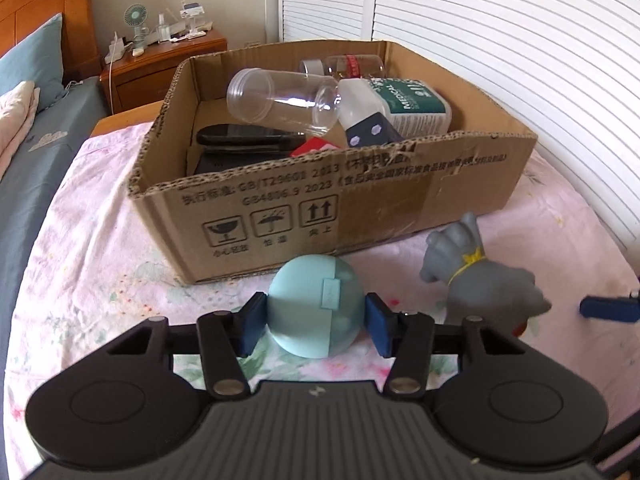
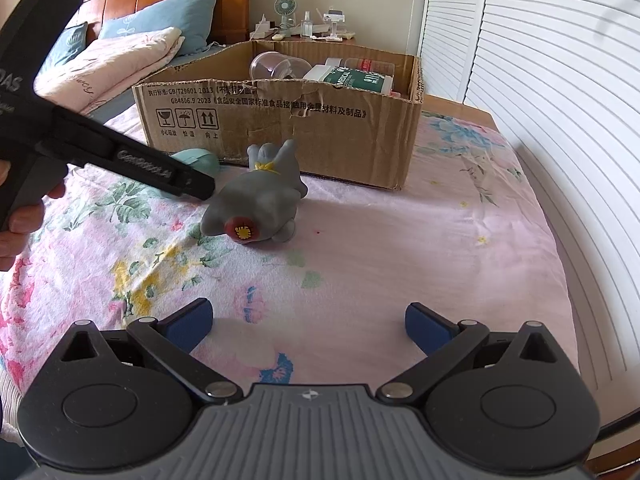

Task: Organize rigid objects
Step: 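Grasp the light-blue round case with the left tool while the right tool re-approaches the elephant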

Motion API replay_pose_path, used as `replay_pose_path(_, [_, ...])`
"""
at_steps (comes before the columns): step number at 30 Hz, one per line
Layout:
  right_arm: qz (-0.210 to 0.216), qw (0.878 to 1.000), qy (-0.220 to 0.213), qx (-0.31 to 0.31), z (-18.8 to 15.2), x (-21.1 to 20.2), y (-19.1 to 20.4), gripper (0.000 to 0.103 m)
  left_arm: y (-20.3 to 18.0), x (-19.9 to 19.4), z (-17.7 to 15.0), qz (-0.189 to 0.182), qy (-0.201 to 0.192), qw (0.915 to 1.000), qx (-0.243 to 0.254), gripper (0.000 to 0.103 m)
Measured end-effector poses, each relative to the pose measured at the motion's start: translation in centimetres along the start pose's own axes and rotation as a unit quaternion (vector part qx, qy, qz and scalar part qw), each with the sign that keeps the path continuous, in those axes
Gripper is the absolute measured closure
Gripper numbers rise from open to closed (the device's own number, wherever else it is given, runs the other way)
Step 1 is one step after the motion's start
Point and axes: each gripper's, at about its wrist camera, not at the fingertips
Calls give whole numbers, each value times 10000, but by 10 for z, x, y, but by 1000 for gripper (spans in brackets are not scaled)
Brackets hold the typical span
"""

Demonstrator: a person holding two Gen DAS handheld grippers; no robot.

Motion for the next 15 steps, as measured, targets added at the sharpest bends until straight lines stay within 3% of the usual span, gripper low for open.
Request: replay_pose_path(15, [246, 9992, 104, -286, 25, 25, 18, 0, 21, -2, -7, -66, -54, 9999, -83, 50])
Point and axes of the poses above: each gripper's, at about its wrist camera, not at the fingertips, and x roughly the way its jaws point, y to its left, z to its top, and after that the axes turned 8 degrees about x, right-handed
